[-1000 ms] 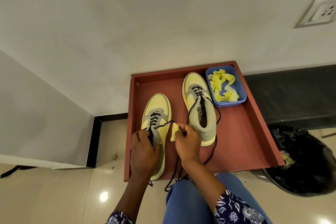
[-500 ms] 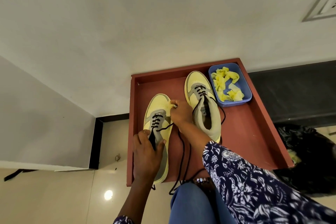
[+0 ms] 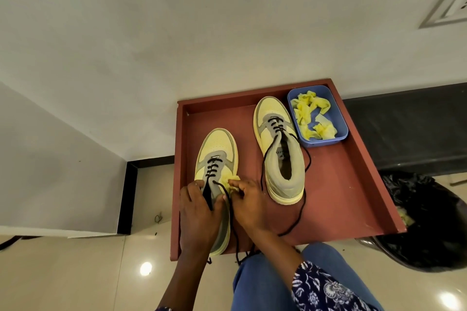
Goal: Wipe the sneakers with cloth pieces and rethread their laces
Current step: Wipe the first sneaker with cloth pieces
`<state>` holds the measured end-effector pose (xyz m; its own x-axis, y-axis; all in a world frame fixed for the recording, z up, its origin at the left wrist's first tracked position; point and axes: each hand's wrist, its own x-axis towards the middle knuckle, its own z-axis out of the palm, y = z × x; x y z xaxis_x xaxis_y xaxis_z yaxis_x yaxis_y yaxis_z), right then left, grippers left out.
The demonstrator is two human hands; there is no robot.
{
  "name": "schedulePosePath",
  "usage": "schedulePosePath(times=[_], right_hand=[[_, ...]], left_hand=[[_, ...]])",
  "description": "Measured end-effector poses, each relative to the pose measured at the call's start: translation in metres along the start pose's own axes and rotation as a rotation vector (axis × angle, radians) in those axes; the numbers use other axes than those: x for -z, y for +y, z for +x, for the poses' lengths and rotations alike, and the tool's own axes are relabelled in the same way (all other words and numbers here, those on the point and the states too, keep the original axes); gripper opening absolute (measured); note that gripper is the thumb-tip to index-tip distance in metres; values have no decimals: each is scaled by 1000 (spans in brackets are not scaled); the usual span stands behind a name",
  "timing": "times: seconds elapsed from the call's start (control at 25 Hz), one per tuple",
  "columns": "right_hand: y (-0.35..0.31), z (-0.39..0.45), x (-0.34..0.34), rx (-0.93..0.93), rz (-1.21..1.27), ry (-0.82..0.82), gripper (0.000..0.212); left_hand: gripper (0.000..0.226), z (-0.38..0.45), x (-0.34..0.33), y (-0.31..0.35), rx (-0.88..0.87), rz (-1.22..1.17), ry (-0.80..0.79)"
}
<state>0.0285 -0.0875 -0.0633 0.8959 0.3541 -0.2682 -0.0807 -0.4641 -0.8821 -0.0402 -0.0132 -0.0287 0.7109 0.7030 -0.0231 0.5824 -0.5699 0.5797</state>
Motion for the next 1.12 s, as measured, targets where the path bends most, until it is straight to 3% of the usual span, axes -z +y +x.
schedulePosePath(times=[0.44,0.72,1.12], right_hand=[[-35,53,-4,59,-72,121,30],[-21,48,0,243,-173,-25,27],[13,4,-9,-156,92,-27,32]], left_hand=[[41,1,-4,-2,-34,68,12],[42,1,-4,-3,-27,69,7],[44,1,-2,-2,2,38,-2]])
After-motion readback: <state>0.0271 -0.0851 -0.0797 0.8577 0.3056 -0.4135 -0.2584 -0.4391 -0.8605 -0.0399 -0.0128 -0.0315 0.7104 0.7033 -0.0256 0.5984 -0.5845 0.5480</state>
